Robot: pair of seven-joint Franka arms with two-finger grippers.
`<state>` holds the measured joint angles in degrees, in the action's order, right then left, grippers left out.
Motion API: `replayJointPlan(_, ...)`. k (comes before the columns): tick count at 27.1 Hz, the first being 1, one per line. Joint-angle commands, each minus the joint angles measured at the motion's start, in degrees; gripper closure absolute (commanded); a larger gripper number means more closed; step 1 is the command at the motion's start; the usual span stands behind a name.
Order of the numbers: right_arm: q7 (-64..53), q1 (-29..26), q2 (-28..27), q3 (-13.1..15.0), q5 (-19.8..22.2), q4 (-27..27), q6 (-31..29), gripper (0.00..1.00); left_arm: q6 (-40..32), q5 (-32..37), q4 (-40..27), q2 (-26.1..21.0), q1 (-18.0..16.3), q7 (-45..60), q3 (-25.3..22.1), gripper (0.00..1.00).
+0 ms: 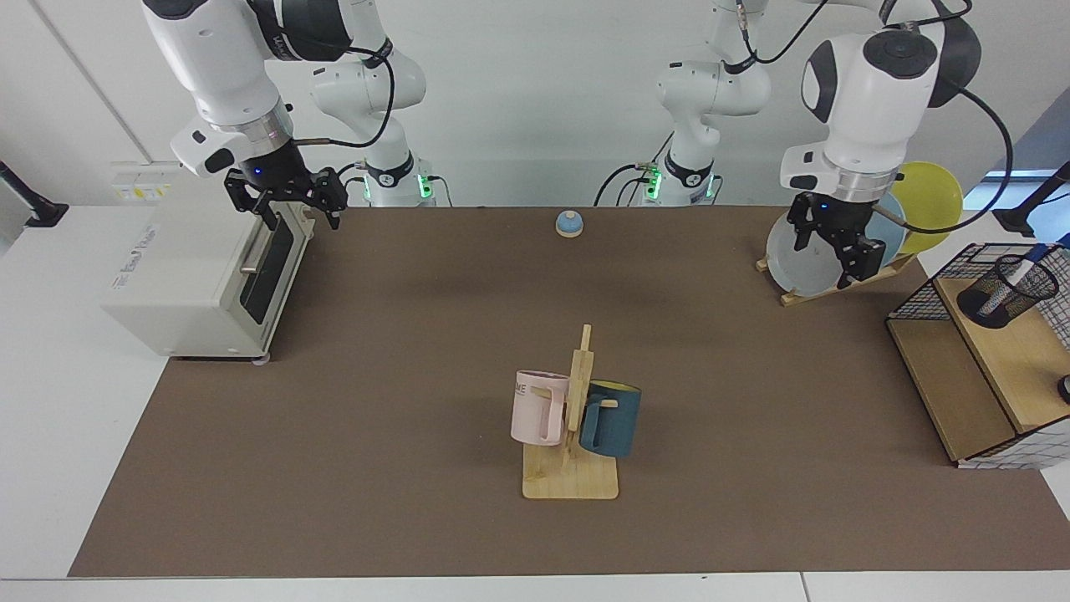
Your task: Put markers into pen holder
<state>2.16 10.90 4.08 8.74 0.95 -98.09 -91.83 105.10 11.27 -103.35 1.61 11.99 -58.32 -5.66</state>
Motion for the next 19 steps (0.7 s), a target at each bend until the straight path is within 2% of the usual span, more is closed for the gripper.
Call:
replayJointPlan(1,0.65,0.17,1.37,0.14,0.11,-1.58,-0.37,0.00,1.24,-0.89,-2.73,2.08,0.31,13.65,0.12,0.00)
replayJointPlan(4,0.65,0.78,1.37,0.40,0.11,-1.58,-0.37,0.00,1.34,-2.38,-2.82,2.08,0.13,20.60,0.21,0.00)
replayJointPlan(7,0.57,2.36,1.37,2.15,0.11,-1.58,-0.55,0.00,0.54,-5.20,-2.73,2.08,0.40,28.06,-0.05,0.00)
replayJointPlan(11,0.04,4.65,1.11,5.23,0.11,-1.40,-0.81,0.00,-0.25,-5.47,-2.73,2.08,0.31,37.39,-0.05,0.00)
replayJointPlan(16,-5.41,3.43,1.02,5.24,0.11,-1.31,-1.60,0.00,-0.78,-5.47,-2.56,1.99,-1.00,48.37,0.21,0.00)
replayJointPlan(19,-5.41,2.19,1.02,4.54,0.11,-1.31,-1.60,0.00,-0.51,-5.47,-1.95,1.73,-1.88,48.92,0.47,0.00)
